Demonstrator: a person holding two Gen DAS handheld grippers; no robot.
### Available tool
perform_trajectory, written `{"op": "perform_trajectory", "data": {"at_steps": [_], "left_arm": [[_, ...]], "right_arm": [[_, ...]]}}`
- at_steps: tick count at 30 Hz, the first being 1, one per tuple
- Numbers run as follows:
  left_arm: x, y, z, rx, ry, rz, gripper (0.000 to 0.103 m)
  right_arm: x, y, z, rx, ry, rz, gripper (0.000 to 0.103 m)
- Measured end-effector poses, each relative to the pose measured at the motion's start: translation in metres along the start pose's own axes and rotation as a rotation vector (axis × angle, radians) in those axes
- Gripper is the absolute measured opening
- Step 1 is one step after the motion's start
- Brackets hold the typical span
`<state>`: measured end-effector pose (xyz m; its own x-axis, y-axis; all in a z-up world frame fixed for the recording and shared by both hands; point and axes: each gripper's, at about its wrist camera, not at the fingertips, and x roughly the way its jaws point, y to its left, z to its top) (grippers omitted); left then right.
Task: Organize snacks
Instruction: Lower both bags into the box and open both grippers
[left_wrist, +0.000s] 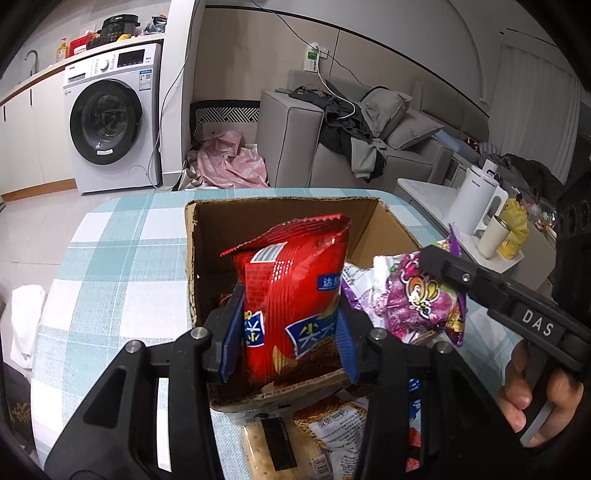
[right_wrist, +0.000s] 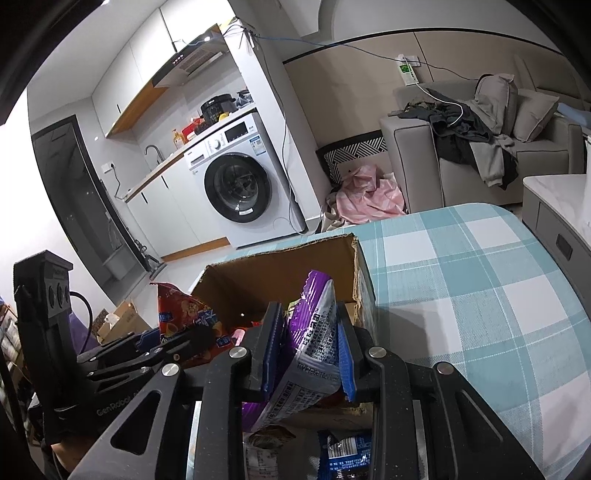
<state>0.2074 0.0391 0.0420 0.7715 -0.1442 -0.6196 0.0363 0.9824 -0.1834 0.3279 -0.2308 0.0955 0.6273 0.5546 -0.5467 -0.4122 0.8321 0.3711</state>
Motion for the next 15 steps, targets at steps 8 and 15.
{"op": "perform_trajectory", "data": {"at_steps": [8, 15], "left_arm": [[0.008, 0.000, 0.001, 0.000, 0.017, 0.011, 0.041], [-0.003, 0.004, 0.000, -0.014, 0.004, 0.030, 0.061]], "right_arm": [[0.010, 0.002, 0.002, -0.007, 0.044, 0.032, 0.031], [0.002, 0.002, 0.001, -0.046, 0.023, 0.006, 0.064]]}}
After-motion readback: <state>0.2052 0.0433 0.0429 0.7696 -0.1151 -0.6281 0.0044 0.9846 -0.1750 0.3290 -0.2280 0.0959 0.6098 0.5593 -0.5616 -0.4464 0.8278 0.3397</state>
